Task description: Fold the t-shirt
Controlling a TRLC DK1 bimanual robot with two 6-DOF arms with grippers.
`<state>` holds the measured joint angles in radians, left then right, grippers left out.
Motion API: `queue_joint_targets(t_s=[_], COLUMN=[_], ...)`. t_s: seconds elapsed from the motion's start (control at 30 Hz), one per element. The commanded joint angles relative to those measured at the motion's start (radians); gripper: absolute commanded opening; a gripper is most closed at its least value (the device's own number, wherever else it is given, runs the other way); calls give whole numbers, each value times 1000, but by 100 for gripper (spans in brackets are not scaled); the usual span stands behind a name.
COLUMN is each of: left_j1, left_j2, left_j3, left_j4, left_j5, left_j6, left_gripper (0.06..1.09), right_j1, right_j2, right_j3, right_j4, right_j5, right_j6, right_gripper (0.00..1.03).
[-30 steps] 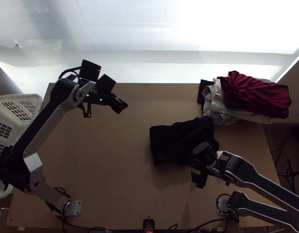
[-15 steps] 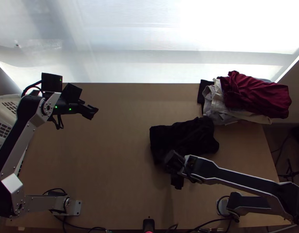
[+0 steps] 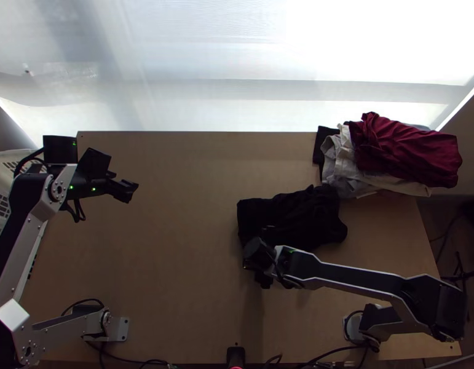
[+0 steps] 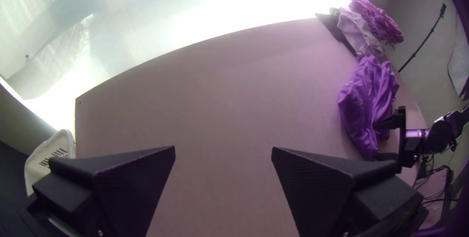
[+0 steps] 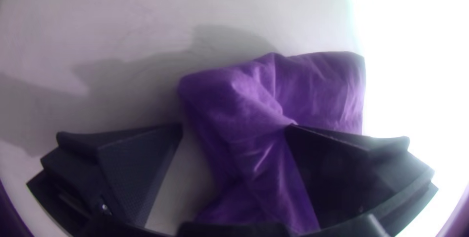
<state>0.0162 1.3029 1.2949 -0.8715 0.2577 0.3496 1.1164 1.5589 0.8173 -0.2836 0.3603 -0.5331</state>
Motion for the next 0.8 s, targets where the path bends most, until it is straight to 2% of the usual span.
queue_joint_targets(t_s=[0.0, 0.17, 0.4, 0.5, 0.57, 0.67, 0.77], left_j1=[18, 22, 22, 22, 24, 27, 41], left_j2=[-54, -90, -133, -149, -157, -165, -172], left_j3=[-66, -85, -137, -157, -171, -187, -200], left_j4=[14, 17, 35, 37, 40, 45, 48], left_j5=[0, 0, 2, 2, 0, 0, 0], left_j6=[5, 2, -6, -12, -12, -6, -3], left_gripper=[102, 102, 102, 102, 102, 102, 102], right_j1=[-7, -10, -12, -15, -18, -24, -50], right_j2=[27, 27, 84, 121, 135, 155, 185], right_j3=[-32, -55, -110, -113, -104, -112, -101], right_j4=[112, 196, 412, 498, 511, 569, 592], right_j5=[91, 174, 307, 339, 339, 339, 338], right_j6=[-79, -143, -240, -275, -275, -275, -274], right_gripper=[97, 97, 96, 90, 75, 34, 5])
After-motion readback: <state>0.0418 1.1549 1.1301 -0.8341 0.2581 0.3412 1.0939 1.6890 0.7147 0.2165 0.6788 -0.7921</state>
